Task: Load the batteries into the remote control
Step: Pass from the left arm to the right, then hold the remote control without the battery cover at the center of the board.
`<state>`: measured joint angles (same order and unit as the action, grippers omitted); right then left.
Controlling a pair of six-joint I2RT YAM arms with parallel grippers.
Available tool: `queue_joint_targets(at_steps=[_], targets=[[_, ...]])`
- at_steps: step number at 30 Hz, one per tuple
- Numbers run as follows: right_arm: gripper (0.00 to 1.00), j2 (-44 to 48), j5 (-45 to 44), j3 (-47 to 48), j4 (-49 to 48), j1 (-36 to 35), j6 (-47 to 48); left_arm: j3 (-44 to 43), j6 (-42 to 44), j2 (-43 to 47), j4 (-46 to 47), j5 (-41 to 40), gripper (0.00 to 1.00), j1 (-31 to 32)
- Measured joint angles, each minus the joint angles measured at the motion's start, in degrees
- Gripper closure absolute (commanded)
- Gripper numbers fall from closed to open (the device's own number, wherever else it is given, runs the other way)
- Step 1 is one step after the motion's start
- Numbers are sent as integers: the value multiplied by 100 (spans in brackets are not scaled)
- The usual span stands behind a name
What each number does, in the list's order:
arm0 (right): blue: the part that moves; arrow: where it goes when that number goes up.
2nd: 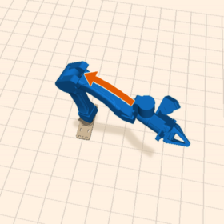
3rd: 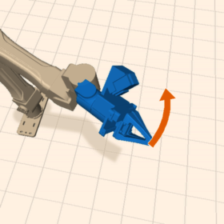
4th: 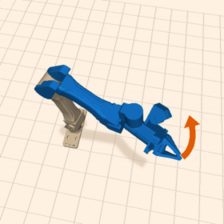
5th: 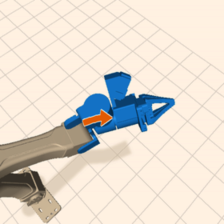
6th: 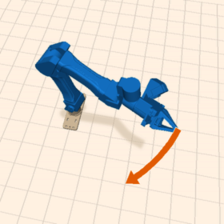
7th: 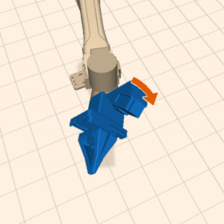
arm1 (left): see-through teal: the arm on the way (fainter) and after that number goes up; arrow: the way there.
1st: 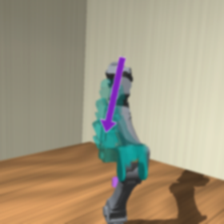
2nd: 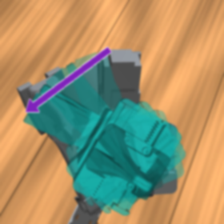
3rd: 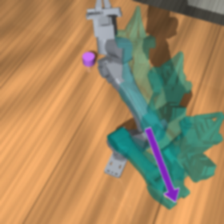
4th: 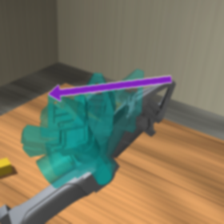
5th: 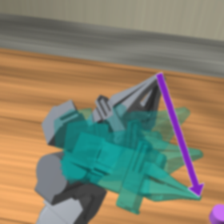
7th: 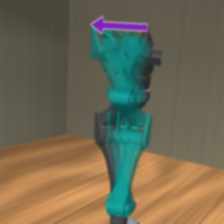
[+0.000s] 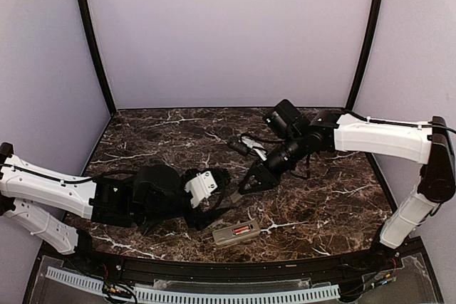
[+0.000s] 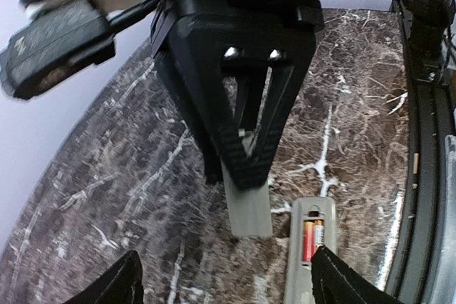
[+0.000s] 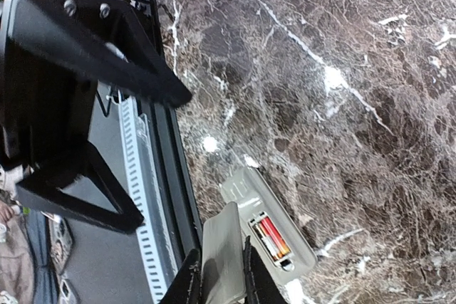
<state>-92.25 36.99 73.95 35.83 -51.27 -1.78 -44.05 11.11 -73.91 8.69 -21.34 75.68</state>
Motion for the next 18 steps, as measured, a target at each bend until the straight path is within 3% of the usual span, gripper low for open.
queue_joint_targets(at_steps=[8, 18], targets=[[100, 743, -369, -1333, -501, 70, 651, 463, -1526, -90, -356, 1025, 17, -94], [100, 638, -518, -1637, -944, 352, -57, 269, -1891, -1408, -437, 1283, 18, -96]])
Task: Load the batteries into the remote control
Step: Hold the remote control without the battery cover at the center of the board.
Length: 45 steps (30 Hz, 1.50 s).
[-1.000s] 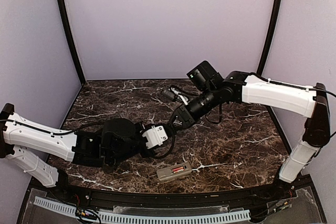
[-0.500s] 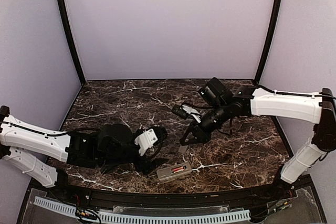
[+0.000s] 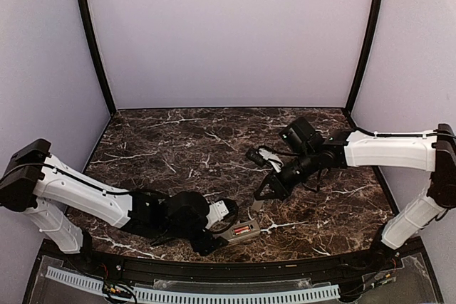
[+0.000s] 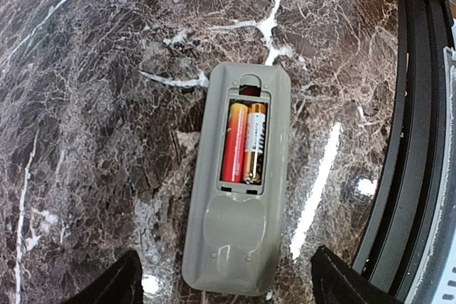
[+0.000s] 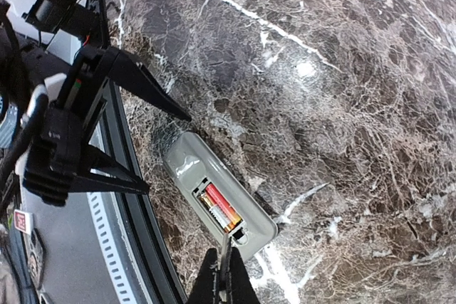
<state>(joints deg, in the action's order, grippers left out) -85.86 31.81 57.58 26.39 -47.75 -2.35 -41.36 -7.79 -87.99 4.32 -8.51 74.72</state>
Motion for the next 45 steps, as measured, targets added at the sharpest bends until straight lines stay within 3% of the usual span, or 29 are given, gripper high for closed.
queue_joint_targets(at_steps=[6, 11, 14, 21, 31, 45], targets=[[100, 122, -129, -472, -466, 155, -1353, -149, 181, -376, -122, 57, 12, 0], [100, 608, -199, -1353, -1272, 179, -2557, -149, 474, -439, -168, 61, 15, -22], [100, 822, -297, -1764, -1788, 179, -3158, -149, 568, -538, -173, 70, 21, -55], [100, 1023, -623, -2535, -3045, 162, -4297, -149, 564, -774, 48, 297, 46, -140], [100, 949, -750, -2664, -3827, 162, -4640, -503, 557, -1215, 328, 490, 68, -160], [100, 892, -557, -2680, -3899, 330, -4146, -1939, 398, -2354, 245, 186, 68, -195]])
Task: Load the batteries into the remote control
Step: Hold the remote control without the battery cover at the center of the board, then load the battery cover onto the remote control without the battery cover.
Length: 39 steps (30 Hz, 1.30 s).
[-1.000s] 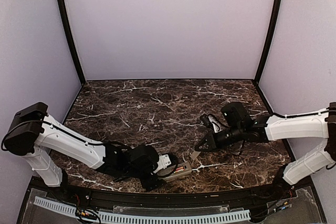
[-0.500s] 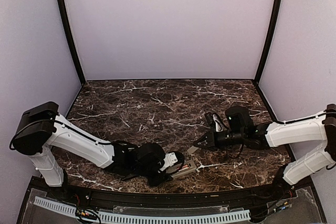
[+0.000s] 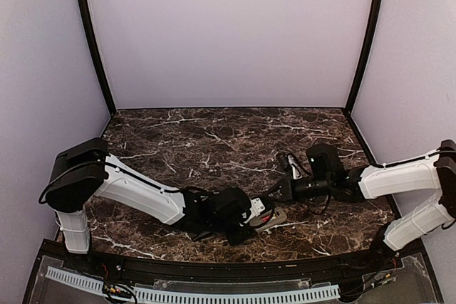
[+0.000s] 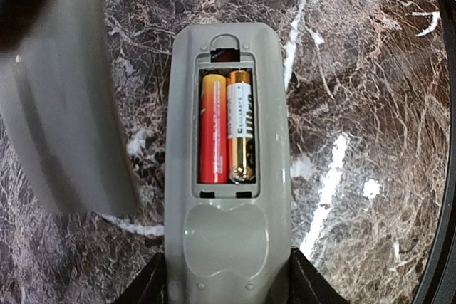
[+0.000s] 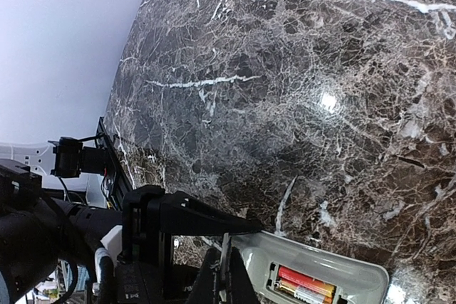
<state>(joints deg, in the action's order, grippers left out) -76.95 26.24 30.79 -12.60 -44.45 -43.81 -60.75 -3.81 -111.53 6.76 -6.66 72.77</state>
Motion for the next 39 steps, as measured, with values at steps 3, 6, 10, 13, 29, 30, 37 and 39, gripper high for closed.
queue_joint_targets(at_steps=[3, 6, 10, 13, 29, 30, 37, 39], targets=[[100, -138, 122, -79, -94, 26, 37, -31, -4, -26, 2, 35, 68, -55], [100, -229, 170, -251, -116, 101, 52, -31, -4, -26, 2, 87, 68, -96], [100, -310, 225, -422, -203, 203, 50, -44, -2, -33, -2, 136, 68, -125], [100, -354, 243, -503, -350, 225, 42, -74, 0, -44, -33, 140, 67, -127], [100, -564, 396, -730, -1029, 258, -138, -133, -2, -57, -131, 151, 67, -131], [100, -533, 400, -730, -1003, 258, -136, -138, -2, -59, -136, 151, 67, -131], [100, -85, 516, -699, -573, 258, -131, -149, -2, -68, -138, 151, 68, -131], [100, 59, 527, -675, -516, 258, -136, -149, 0, -70, -138, 151, 68, -131]])
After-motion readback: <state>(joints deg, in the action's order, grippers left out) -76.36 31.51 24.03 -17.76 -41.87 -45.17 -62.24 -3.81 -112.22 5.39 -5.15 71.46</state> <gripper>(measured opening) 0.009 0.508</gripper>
